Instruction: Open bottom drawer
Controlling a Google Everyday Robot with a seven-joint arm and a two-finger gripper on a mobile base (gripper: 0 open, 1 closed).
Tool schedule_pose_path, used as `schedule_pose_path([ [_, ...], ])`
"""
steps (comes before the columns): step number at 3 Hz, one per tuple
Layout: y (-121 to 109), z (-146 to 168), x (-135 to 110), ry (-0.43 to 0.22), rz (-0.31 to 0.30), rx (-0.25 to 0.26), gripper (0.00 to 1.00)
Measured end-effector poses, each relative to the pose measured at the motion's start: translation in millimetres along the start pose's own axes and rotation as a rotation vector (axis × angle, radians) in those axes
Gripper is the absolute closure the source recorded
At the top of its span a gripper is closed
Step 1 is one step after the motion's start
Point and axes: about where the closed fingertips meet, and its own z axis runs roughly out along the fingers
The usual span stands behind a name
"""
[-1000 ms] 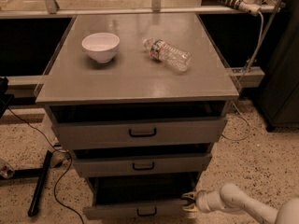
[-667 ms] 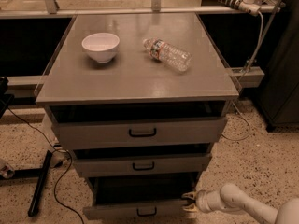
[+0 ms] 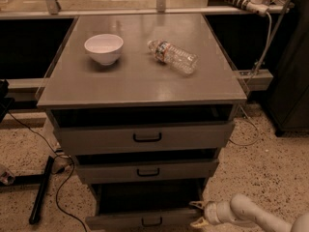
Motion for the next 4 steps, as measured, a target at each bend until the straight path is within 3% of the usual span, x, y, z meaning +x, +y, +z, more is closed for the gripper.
schedule_pose_path([
  [1, 0, -1, -1, 0.000, 0.000, 0.000, 0.61],
  [2, 22, -5, 4, -0.015, -0.001, -0.006, 0.84],
  [3, 21, -9, 1, -0.015, -0.001, -0.006, 1.00],
  [4, 36, -9, 0, -0.017, -0.009, -0.016, 1.00],
])
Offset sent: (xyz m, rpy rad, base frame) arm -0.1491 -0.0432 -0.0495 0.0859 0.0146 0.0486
